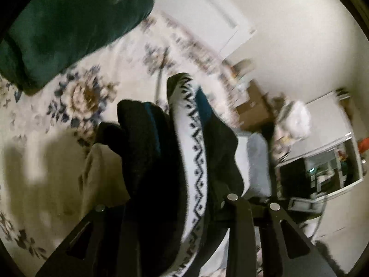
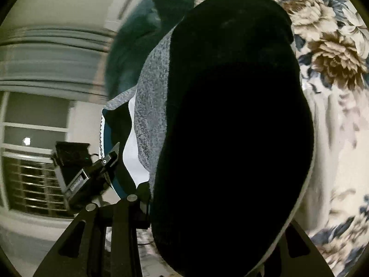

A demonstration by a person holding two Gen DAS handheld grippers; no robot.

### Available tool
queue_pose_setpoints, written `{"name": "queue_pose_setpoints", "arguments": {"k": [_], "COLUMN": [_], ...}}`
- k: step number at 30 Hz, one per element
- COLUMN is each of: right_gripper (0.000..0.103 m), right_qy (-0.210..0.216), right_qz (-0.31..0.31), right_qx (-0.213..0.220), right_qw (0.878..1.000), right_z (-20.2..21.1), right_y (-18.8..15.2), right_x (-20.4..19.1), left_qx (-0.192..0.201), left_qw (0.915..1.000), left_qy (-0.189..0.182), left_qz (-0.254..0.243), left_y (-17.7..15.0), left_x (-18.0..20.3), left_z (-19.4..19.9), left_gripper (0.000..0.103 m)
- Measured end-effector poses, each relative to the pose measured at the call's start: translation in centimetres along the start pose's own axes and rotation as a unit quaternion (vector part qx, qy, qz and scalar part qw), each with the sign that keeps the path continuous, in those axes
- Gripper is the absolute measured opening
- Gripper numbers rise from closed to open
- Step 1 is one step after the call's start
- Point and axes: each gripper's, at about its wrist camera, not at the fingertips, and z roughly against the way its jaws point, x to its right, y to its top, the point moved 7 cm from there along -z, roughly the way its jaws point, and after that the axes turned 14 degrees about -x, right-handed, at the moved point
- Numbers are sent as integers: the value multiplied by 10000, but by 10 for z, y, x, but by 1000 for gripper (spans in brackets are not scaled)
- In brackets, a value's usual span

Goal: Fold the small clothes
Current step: 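Lower the folded sweater onto the beige stack and open both grippers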

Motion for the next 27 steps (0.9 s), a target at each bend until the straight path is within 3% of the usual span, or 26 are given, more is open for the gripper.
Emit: {"name": "queue_pose_setpoints", "arguments": {"k": [3, 7, 10, 11, 15, 16, 18, 21, 24, 27], "right_gripper": [43, 61, 75, 77, 103, 103, 103, 103, 103, 103], "right_qy": [-287, -666, -1247, -1563, -2916, -3263, -3729, -4260, -4395, -4563], "right_qz": [-215, -352, -299, -244, -43, -35, -13, -44, -215, -352], "right_qx": [-184, -151, -21, 75, 439, 563, 763, 1077, 1270, 1575], "right_qw": [9992, 9970, 9917, 9874, 9555, 9436, 9247, 8983, 8890, 8751], "right_z": [-14, -22, -22, -23, -3, 3, 13, 29, 38, 54], "right_y": [16, 20, 14, 4, -28, -37, -57, -94, -125, -156], "right_x": [28, 35, 29, 26, 18, 15, 11, 6, -8, -25], "left_qx": [-266, -312, -232, -137, 525, 714, 920, 955, 864, 762], "left_qw": [9994, 9984, 9946, 9928, 9827, 9772, 9688, 9565, 9470, 9460], "left_qy": [176, 440, 1010, 1187, 1749, 1958, 2243, 2687, 3021, 3080], "left_qz": [147, 140, 21, -25, -310, -406, -522, -612, -669, -658], "left_y": [3, 1, -1, -1, -7, -10, -17, -32, -56, -87], "left_x": [-18, -18, -10, -9, 5, 10, 18, 30, 42, 60], "left_z": [-23, -23, -12, -8, 22, 30, 38, 43, 48, 56], "left_gripper": [28, 32, 39, 49, 77, 82, 103, 103, 103, 103]}}
